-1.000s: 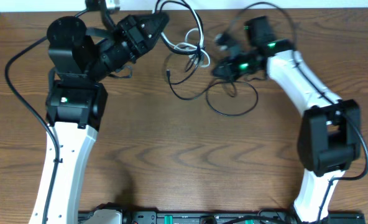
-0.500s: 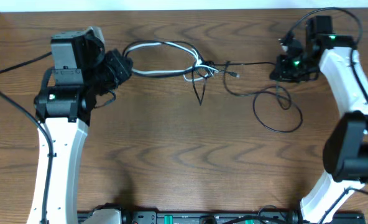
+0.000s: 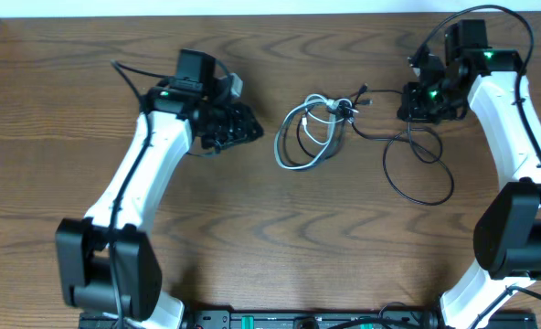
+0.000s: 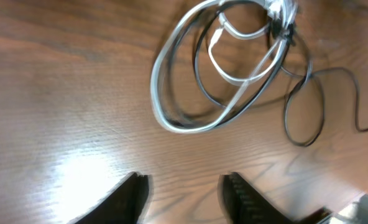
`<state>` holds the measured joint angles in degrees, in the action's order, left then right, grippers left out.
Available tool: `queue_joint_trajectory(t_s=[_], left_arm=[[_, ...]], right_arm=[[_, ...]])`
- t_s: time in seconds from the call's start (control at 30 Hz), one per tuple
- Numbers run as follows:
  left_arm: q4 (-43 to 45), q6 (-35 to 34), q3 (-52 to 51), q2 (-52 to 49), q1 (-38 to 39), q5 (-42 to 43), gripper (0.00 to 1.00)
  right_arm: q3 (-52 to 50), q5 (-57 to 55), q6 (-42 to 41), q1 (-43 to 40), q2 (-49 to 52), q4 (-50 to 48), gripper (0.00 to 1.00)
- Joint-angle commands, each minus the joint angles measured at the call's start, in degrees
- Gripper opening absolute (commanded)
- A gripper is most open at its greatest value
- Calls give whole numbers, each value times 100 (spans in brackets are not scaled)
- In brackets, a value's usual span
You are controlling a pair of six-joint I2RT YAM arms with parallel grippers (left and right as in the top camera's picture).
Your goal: Untangle cables
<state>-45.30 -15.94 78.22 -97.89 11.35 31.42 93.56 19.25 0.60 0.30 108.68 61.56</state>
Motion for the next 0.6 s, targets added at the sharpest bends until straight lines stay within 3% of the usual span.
queue_joint_trajectory(t_s=[0.0, 0.23, 0.57], left_arm=[[-4, 302, 57, -177, 35, 96, 54], [1126, 291, 55, -181, 179, 98, 56], [3156, -1182, 55, -887, 1091, 87, 56]], right_arm=[[39, -26, -31, 129, -33, -7, 1], [39, -26, -31, 310, -31, -20, 1], [39, -42, -33, 313, -31, -24, 1]])
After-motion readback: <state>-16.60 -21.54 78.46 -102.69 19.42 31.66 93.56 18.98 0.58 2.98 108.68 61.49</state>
